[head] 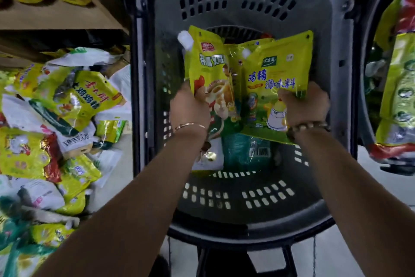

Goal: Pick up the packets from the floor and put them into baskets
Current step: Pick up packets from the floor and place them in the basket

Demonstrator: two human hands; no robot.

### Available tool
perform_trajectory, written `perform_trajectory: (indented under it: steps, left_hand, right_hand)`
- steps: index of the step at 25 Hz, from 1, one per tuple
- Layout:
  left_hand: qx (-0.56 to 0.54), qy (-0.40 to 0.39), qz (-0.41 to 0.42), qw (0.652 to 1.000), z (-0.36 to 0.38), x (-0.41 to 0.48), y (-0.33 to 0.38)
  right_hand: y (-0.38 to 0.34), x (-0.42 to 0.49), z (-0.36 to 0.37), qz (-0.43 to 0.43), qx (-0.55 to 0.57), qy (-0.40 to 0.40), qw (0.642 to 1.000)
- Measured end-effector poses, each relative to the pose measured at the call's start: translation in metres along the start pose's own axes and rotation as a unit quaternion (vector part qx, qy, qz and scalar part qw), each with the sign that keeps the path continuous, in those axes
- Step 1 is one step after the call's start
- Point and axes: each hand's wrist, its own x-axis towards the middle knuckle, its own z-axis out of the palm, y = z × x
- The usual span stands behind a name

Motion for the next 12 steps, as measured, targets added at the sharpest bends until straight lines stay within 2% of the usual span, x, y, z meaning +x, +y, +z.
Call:
perform_trajectory:
  steps: [8, 12]
  left_hand:
    - [0.058, 0.008, -0.01, 0.998, 0.055, 0.069, -0.013]
    - [0.033, 0.012, -0.026, 0.999, 0.074, 0.09, -0.028]
  right_hand:
    - [-0.004, 0.064, 0.059, -0.016, 0.016, -0.029, 0.999]
    - [0.002, 0.081, 0.075, -0.018, 0.029, -0.04, 0.999]
